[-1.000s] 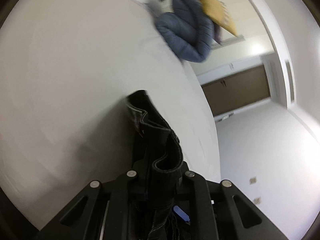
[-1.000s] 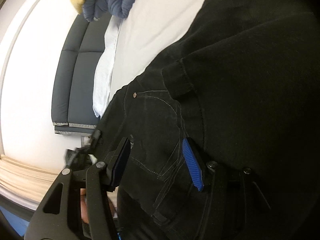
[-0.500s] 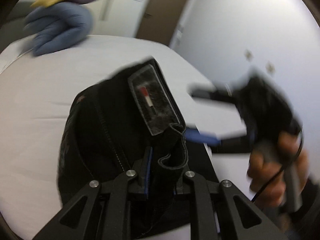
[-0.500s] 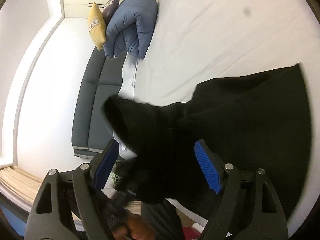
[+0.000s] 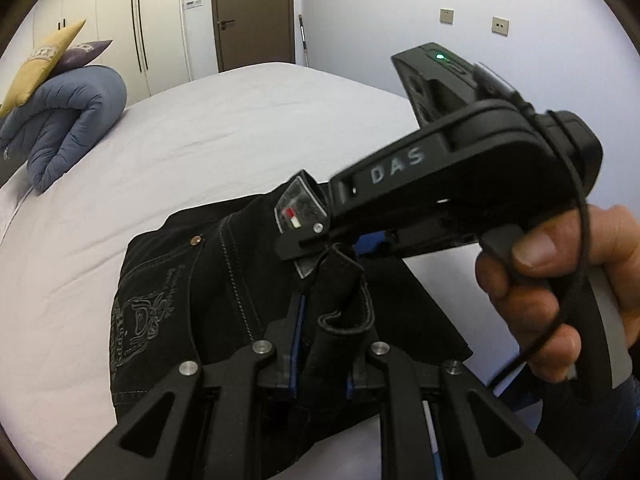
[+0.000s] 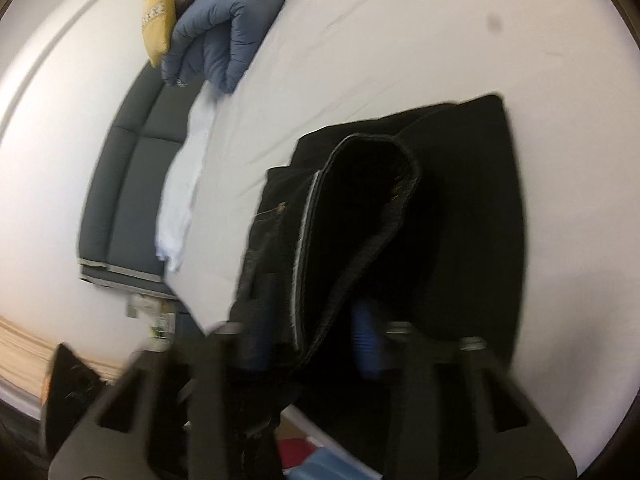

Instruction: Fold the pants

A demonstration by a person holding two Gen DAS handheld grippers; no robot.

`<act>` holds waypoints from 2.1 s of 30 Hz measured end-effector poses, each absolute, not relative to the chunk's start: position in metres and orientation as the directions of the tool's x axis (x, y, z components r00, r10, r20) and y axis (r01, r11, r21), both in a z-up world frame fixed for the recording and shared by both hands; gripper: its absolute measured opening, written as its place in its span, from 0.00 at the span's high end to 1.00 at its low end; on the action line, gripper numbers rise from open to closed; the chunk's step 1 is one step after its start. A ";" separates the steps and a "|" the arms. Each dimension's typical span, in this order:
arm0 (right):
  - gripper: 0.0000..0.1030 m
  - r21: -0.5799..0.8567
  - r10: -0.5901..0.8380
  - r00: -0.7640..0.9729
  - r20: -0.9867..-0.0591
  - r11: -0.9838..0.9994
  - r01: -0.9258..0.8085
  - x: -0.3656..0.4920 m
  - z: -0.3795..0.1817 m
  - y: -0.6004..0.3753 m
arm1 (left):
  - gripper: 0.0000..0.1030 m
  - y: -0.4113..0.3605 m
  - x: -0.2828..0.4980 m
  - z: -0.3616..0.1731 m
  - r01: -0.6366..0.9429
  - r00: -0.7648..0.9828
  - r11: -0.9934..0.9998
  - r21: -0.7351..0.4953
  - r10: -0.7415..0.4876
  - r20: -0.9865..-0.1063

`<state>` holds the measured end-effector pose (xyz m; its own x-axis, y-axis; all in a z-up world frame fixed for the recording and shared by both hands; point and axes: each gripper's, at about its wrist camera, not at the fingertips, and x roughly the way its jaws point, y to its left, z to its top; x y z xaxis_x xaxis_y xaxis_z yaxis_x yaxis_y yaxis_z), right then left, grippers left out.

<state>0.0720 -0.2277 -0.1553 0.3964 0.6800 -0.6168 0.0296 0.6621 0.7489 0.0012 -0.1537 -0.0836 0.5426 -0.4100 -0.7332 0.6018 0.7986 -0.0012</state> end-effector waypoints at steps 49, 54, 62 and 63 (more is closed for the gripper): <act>0.69 0.650 0.612 0.421 -0.669 0.757 -0.068 0.029 -0.184 -0.256 | 0.42 -0.065 0.130 -0.101 0.450 0.414 0.836 -0.315 -0.508 -0.756; 0.94 0.662 0.599 0.429 -0.676 0.749 -0.003 0.030 -0.193 -0.267 | 0.62 -0.068 0.173 -0.131 0.437 0.359 0.849 -0.296 -0.467 -0.808; 1.00 0.688 0.604 0.457 -0.653 0.725 0.026 0.028 -0.206 -0.282 | 0.67 -0.066 0.103 -0.143 0.515 0.394 0.839 -0.176 -0.414 -0.821; 1.00 0.684 0.600 0.458 -0.656 0.729 0.025 0.028 -0.206 -0.282 | 0.67 -0.064 0.090 -0.145 0.521 0.397 0.835 -0.177 -0.421 -0.816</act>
<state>0.0285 -0.2820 -0.2065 0.4577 0.5996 -0.6565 0.0251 0.7294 0.6837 0.0896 -0.0637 -0.1450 0.3965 -0.4205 -0.8160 0.5206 0.8352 -0.1774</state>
